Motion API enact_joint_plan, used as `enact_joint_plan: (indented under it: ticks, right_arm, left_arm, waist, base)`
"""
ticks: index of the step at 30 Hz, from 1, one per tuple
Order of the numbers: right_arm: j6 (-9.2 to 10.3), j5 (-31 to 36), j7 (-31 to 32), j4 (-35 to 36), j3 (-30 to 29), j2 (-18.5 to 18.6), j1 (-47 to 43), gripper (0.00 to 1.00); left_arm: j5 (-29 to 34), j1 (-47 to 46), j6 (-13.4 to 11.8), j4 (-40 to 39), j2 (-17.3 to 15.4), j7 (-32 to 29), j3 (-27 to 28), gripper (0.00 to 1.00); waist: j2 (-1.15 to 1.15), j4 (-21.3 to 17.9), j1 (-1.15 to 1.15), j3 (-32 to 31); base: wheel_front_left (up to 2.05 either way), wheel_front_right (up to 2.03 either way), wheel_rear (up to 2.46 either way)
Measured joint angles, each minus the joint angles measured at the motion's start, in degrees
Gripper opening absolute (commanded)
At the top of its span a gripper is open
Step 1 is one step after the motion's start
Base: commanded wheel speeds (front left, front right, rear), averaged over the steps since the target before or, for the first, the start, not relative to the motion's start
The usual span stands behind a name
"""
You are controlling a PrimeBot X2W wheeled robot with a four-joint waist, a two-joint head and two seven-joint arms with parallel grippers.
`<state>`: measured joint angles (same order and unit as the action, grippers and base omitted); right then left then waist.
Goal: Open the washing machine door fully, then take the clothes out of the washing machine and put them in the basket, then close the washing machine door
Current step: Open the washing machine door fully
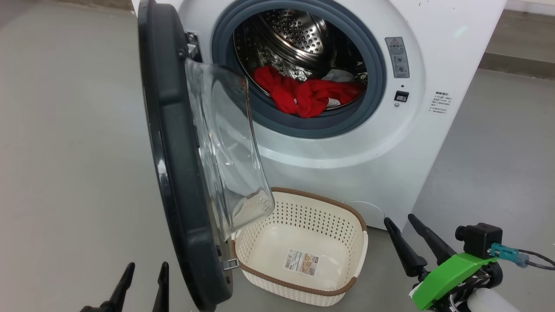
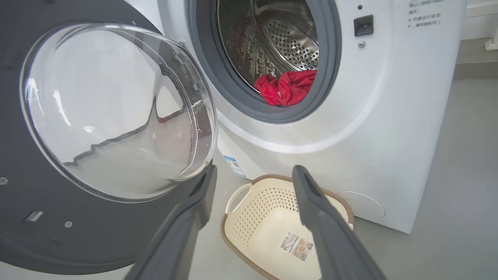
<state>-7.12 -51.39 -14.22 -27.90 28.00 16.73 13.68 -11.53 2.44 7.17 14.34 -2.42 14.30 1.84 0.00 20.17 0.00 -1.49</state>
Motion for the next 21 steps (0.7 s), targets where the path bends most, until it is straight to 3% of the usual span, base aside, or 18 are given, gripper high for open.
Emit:
enact_joint_plan:
  ticks: [11, 21]
  right_arm:
    - [0.00, 15.6, -0.2, 4.2, -10.4, -4.4, -5.5, 1.00]
    - [0.00, 26.8, -0.2, 3.4, -15.2, -6.3, -9.7, 1.00]
  left_arm:
    - [0.0, 0.0, 0.0, 0.0, 0.0, 0.0, -0.1, 1.00]
    - [0.0, 0.0, 0.0, 0.1, 0.0, 0.0, -0.2, 1.00]
  waist:
    - [0.00, 0.2, 0.00, 0.0]
    - [0.00, 0.4, 0.00, -0.1]
  base:
    - [0.00, 0.00, 0.00]
    - [0.00, 0.00, 0.00]
